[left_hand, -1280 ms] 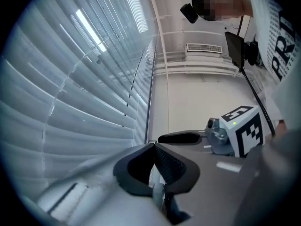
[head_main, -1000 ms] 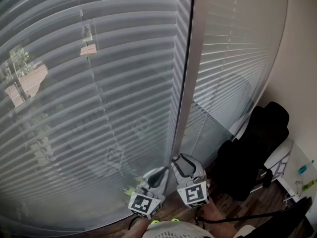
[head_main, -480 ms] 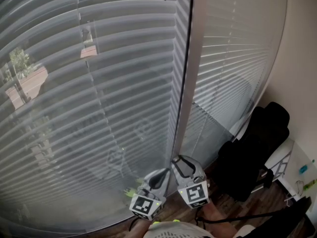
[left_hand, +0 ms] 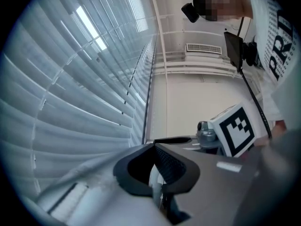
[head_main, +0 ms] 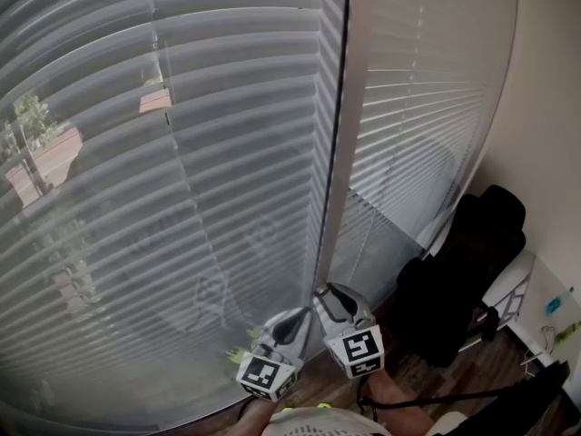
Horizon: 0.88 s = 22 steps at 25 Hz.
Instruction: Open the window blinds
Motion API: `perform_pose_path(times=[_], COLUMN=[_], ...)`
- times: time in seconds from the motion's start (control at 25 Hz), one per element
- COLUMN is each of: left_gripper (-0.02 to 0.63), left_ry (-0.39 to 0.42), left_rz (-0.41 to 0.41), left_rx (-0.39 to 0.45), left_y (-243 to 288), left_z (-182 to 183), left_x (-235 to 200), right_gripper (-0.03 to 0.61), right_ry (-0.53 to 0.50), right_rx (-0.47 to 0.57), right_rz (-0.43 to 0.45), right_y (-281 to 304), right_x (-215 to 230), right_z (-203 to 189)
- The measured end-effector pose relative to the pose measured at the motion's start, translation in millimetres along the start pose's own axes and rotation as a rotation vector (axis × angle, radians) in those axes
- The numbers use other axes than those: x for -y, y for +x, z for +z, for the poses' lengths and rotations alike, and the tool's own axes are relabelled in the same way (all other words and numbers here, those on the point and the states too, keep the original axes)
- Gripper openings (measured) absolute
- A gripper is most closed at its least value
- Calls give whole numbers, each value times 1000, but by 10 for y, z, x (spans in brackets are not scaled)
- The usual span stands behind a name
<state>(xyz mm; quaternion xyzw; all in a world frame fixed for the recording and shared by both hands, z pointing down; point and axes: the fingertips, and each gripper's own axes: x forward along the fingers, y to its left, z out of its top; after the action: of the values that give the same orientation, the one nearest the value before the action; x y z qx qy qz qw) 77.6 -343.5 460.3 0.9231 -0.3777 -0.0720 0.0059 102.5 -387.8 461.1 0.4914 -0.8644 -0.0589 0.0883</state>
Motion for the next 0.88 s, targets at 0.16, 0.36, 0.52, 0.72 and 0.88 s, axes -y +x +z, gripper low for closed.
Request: perform_pose_path(times=[0.16, 0.36, 0.52, 0.72, 0.88], left_gripper=[-5, -5, -5, -5, -5], left_ry=[-1, 3, 1, 3, 3], left_rz=[5, -5, -12, -8, -14], left_rx=[-8, -4, -1, -5, -2], left_y=[-9, -3, -5, -3, -2], left_z=[9, 31, 15, 11, 2], left_x=[-9, -7, -1, -5, -2], right_gripper=[130, 130, 130, 133, 136], right_ry=[86, 255, 343, 256, 11], right_rx=[9, 26, 42, 65, 33], right_rz=[-1, 14, 22, -6, -38], right_y=[-2, 1, 1, -6, -48], right_x=[25, 41, 51, 46, 8], right_z=[-19, -22, -22, -28, 2])
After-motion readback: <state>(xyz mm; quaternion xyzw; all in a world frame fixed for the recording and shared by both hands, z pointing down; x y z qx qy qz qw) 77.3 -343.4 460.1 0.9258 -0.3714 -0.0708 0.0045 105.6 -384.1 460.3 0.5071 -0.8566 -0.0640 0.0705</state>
